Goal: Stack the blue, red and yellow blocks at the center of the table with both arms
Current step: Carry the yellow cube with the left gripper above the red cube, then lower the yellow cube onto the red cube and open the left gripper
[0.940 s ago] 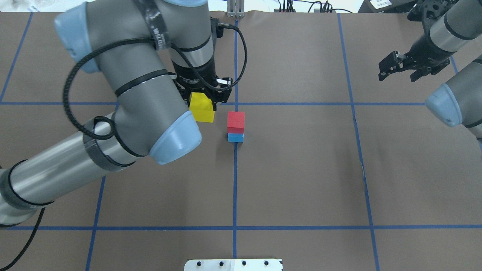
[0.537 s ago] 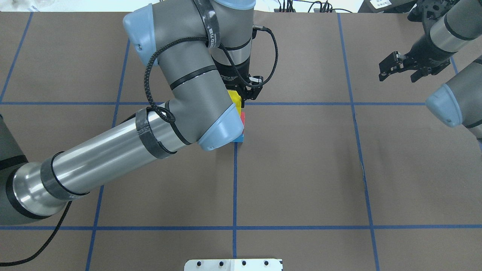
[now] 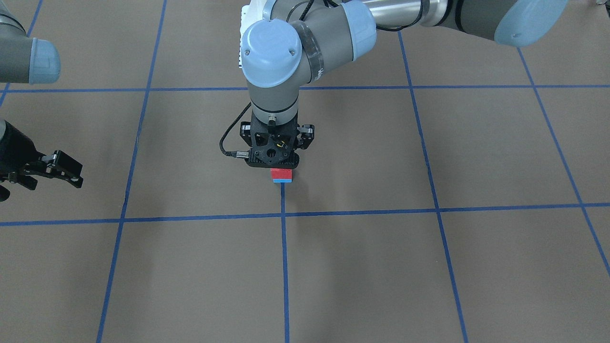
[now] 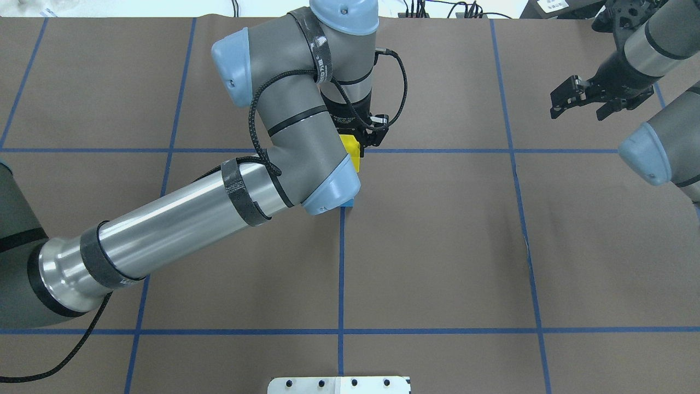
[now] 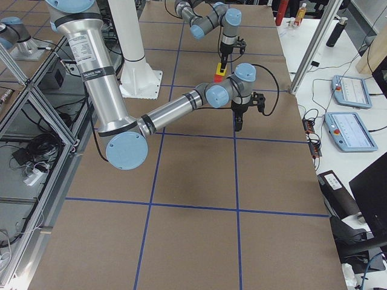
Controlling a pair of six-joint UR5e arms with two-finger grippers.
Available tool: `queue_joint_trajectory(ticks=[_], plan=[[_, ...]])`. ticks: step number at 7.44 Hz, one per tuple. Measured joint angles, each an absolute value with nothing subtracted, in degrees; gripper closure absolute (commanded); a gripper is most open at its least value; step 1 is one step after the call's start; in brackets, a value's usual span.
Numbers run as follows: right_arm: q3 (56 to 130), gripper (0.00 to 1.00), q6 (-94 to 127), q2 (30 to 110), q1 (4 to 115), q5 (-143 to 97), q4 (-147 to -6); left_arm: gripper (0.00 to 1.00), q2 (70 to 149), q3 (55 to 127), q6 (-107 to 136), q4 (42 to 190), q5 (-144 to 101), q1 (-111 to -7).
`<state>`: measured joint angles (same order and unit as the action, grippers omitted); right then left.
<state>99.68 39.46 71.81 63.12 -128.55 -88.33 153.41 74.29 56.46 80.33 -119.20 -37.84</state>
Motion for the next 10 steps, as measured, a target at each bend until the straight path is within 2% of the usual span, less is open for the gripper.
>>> queue_joint_trajectory(ticks=[9,10], plan=[[99.51,0.01,39.41,71.79,63.11,-128.58,-88.33,1.00,152.32,74.25,56.62,80.34,-118.61,-36.53],[99.50,0.01,39.34,71.80,63.11,-128.59,-88.33,0.70,152.27,74.29,56.70,80.33,-118.58,-36.51]])
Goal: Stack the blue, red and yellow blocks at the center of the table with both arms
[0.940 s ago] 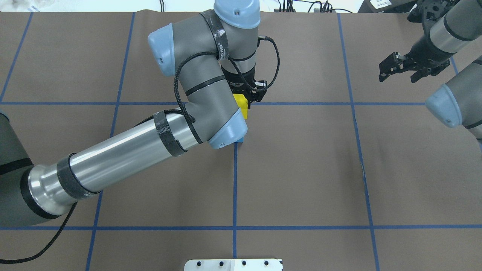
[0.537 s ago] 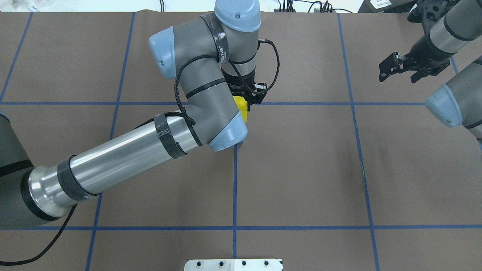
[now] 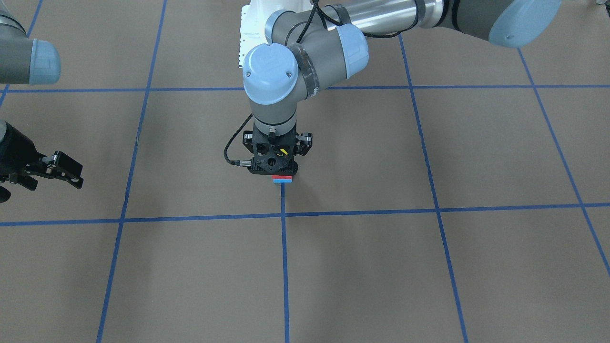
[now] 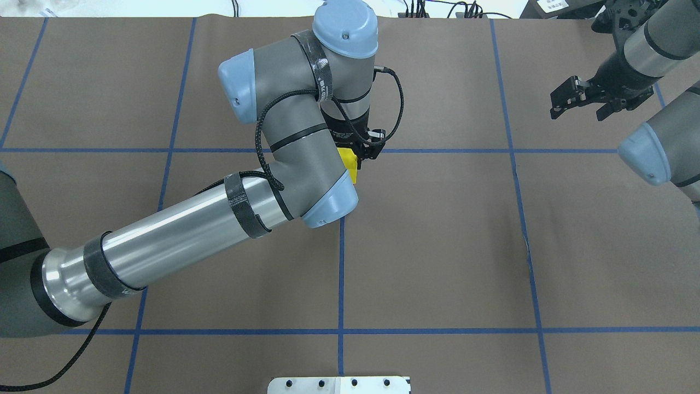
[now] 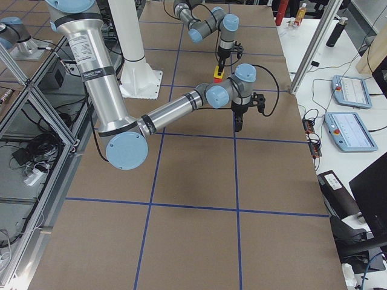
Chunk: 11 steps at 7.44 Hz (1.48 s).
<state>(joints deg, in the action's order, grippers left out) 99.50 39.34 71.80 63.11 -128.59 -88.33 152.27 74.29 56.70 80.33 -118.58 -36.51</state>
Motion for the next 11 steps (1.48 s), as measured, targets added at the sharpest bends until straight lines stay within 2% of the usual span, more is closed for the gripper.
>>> queue_joint_trajectory(ticks=[1,2,6,8,10,11], plan=[[99.49,0.01,39.31,71.80,63.11,-128.58,-88.33,0.21,152.21,74.32,56.79,80.35,-118.59,-36.48],[99.49,0.01,39.29,71.79,63.11,-128.58,-88.33,0.01,152.14,74.34,56.80,80.39,-118.60,-36.48],[99.33,0.01,39.29,71.64,63.11,-128.58,-88.35,0.00,151.57,74.85,56.86,80.57,-117.95,-36.45],[99.41,0.01,39.02,71.53,63.37,-128.58,-88.52,0.00,151.41,78.49,56.86,79.07,-117.91,-37.23],[99.90,0.01,38.80,71.18,64.11,-128.40,-88.43,0.00,146.79,91.02,54.14,72.57,-118.09,-40.49],[100.10,0.01,38.77,71.28,64.48,-128.13,-87.78,0.00,139.65,99.55,49.29,70.23,-118.19,-43.07]])
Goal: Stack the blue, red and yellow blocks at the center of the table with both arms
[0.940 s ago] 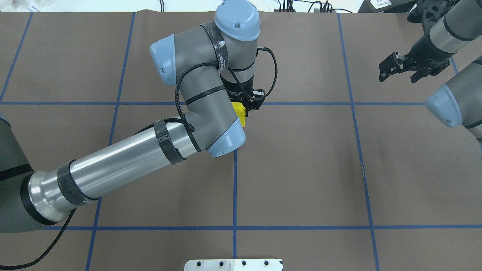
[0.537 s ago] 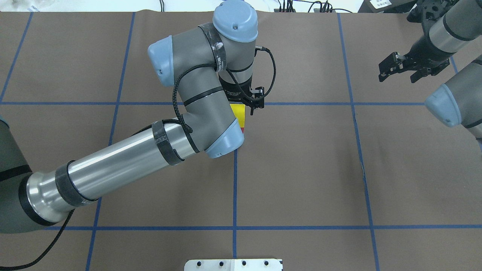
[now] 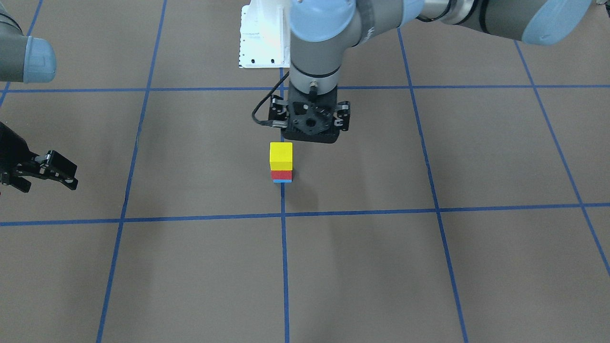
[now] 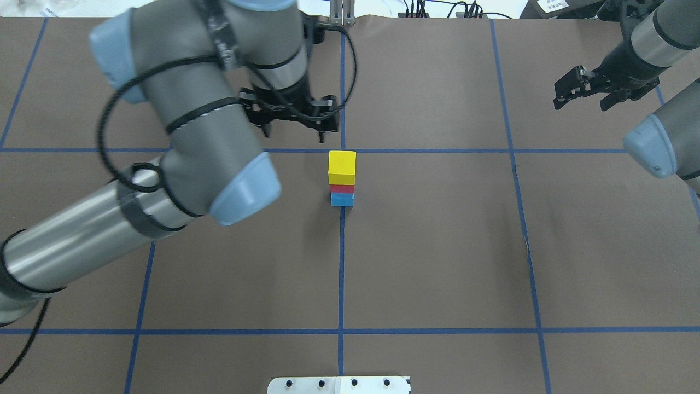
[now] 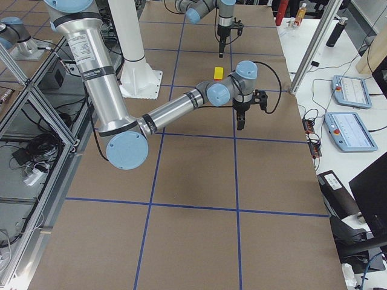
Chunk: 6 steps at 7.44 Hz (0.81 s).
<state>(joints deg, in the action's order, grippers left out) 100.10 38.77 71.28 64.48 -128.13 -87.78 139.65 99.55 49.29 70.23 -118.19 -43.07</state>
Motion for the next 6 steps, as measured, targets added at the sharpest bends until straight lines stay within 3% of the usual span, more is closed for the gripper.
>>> queue_joint_trajectory(ticks=[2,3,4,6], plan=[[100.07,0.01,38.80,71.62,65.12,-127.15,-84.93,0.00,120.68,112.26,40.25,71.02,-118.32,-50.20],[99.91,0.01,38.72,72.39,65.74,-125.91,-84.26,0.00,111.35,114.21,35.99,74.89,-118.42,-55.35],[99.87,0.01,37.88,74.33,66.79,-125.25,-83.99,0.00,104.00,113.09,27.84,79.84,-118.78,-60.77],[99.97,0.01,29.55,80.06,71.02,-125.36,-84.01,0.00,97.40,102.04,4.33,86.09,-125.28,-75.42]])
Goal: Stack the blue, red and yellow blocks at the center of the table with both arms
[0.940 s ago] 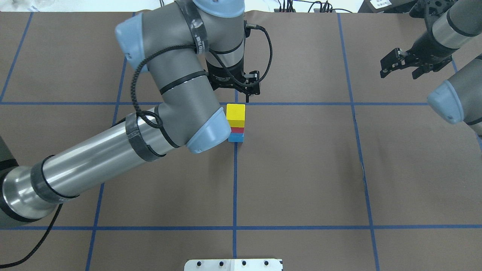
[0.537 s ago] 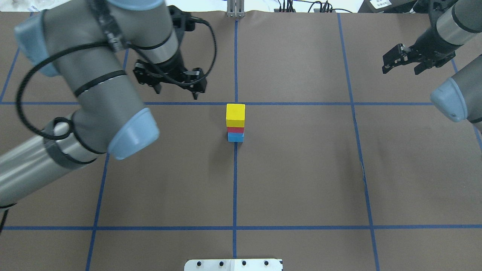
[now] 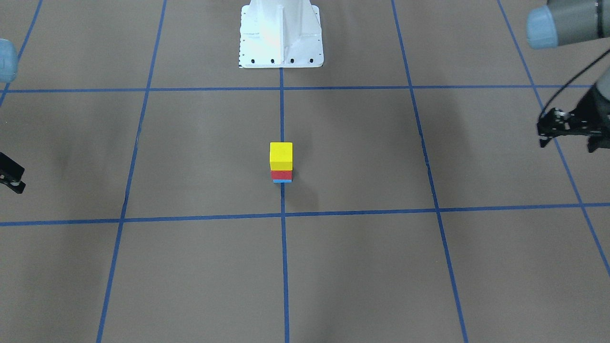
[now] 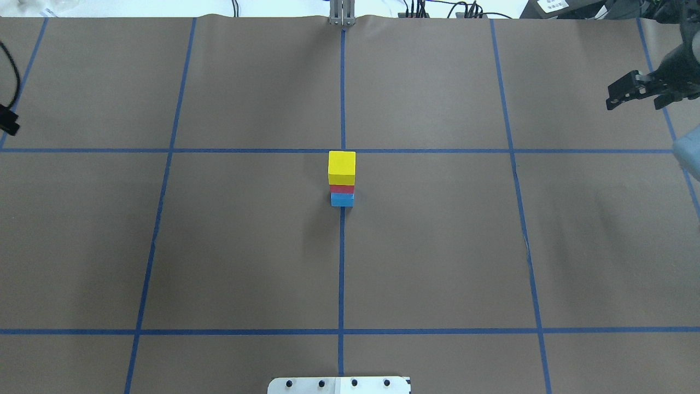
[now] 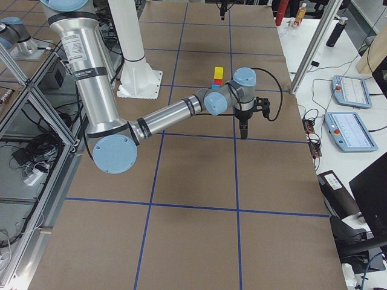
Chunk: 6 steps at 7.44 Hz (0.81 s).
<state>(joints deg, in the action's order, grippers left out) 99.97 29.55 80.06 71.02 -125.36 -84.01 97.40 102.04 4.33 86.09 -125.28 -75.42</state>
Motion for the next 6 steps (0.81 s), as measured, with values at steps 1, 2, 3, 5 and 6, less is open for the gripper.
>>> queue_joint_trajectory(ticks=[1,2,3,5,6], plan=[[99.94,0.01,25.31,82.94,73.97,-126.57,-84.19,0.00,96.65,95.65,-5.37,88.36,-128.74,-81.22],[99.65,0.01,21.82,85.94,77.60,-129.17,-84.18,0.00,96.24,90.48,-11.79,91.30,-130.40,-84.87],[99.29,0.01,18.33,88.85,81.60,-132.57,-84.19,0.00,95.62,87.26,-14.73,94.32,-131.10,-86.95],[98.96,0.01,14.82,92.75,86.10,-136.48,-84.25,0.00,94.68,84.98,-16.01,98.11,-131.34,-88.46],[98.60,0.01,14.37,93.30,86.69,-136.69,-84.43,0.00,94.61,85.05,-15.98,98.66,-131.27,-88.60]])
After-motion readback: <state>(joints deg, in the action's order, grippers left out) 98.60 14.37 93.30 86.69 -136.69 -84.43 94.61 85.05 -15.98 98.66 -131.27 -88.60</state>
